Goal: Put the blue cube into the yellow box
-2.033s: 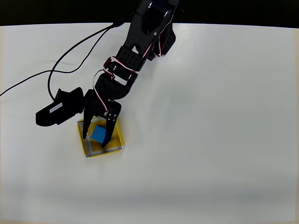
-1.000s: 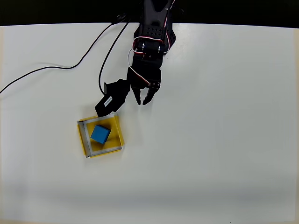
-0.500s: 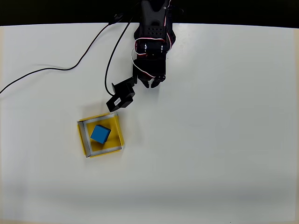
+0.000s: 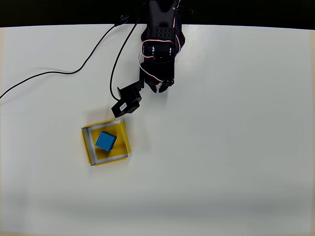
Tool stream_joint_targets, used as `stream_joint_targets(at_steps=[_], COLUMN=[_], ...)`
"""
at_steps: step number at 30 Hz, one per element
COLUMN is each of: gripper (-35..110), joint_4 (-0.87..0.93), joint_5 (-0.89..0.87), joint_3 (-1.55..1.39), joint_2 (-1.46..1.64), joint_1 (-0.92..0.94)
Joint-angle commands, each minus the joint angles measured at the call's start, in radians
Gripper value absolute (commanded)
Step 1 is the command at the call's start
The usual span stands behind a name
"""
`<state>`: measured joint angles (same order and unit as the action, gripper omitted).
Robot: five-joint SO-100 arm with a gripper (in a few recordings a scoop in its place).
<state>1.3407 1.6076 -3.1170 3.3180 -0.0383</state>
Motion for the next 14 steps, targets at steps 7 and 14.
stream_joint_targets(at_steps=[7, 14], gripper=[0, 0], joint_4=[0.018, 0.018], joint_5=[0.012, 0.012], joint_3=[-0.028, -0.028], joint_2=[0.023, 0.023], joint_1=[0.0, 0.0])
